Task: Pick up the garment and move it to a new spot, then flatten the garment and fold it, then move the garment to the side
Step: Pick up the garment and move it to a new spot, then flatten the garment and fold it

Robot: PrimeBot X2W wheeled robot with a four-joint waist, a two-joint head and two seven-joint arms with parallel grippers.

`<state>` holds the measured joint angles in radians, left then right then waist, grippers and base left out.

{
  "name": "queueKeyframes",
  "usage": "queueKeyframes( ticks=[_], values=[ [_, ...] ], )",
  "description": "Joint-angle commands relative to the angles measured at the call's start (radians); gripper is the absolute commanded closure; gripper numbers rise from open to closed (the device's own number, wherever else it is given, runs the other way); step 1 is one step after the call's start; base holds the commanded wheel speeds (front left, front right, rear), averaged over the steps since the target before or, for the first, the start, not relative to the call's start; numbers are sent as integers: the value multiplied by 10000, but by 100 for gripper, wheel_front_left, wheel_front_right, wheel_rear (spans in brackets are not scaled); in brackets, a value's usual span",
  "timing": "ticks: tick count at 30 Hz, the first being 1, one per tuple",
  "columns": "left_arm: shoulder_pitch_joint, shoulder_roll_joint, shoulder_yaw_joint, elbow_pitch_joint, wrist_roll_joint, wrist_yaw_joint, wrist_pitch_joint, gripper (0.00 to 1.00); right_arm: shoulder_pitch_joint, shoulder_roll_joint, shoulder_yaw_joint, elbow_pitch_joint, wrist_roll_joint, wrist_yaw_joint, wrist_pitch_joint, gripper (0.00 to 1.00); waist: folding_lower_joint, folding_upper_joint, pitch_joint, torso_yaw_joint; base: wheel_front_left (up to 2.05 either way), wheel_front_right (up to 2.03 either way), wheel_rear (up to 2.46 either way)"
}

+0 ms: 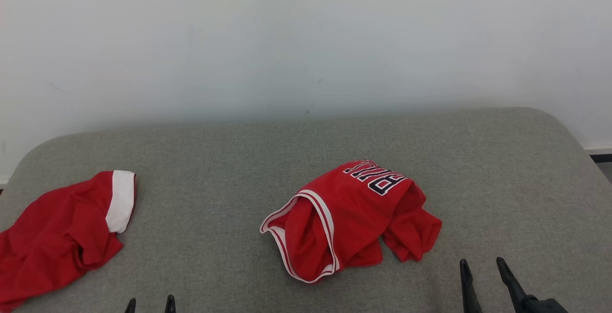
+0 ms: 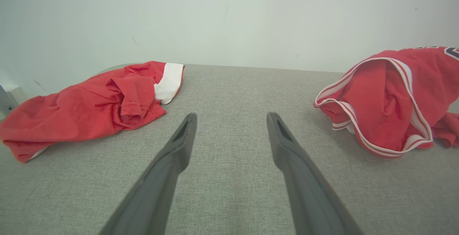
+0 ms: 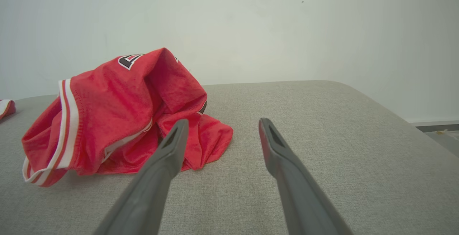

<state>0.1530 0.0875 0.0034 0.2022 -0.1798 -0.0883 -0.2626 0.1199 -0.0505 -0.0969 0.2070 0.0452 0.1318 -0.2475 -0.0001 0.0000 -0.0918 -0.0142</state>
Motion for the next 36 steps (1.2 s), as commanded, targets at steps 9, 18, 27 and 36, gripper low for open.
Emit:
queueKeyframes(
  ticks=[9, 18, 27, 36],
  values=[
    [-136, -87, 128, 67, 155, -144, -34, 0, -67, 5, 56, -107, 23, -21, 4, 0, 1, 0, 26, 22, 0, 0, 0],
    [-147, -153, 191, 123, 254, -233, -34, 0, -86, 5, 94, -139, 4, -21, 60, 0, 1, 0, 46, -9, 0, 0, 0],
    [-160, -94, -78, 318, 319, -340, -34, 0, -117, 5, 225, -80, 147, -21, 95, 0, 1, 0, 44, -150, 0, 0, 0],
    [-955, 104, -1075, 372, 12, -425, 202, 0, -147, 4, 233, -155, 65, -21, 208, 0, 1, 0, 178, -1025, 0, 0, 0]
  ],
)
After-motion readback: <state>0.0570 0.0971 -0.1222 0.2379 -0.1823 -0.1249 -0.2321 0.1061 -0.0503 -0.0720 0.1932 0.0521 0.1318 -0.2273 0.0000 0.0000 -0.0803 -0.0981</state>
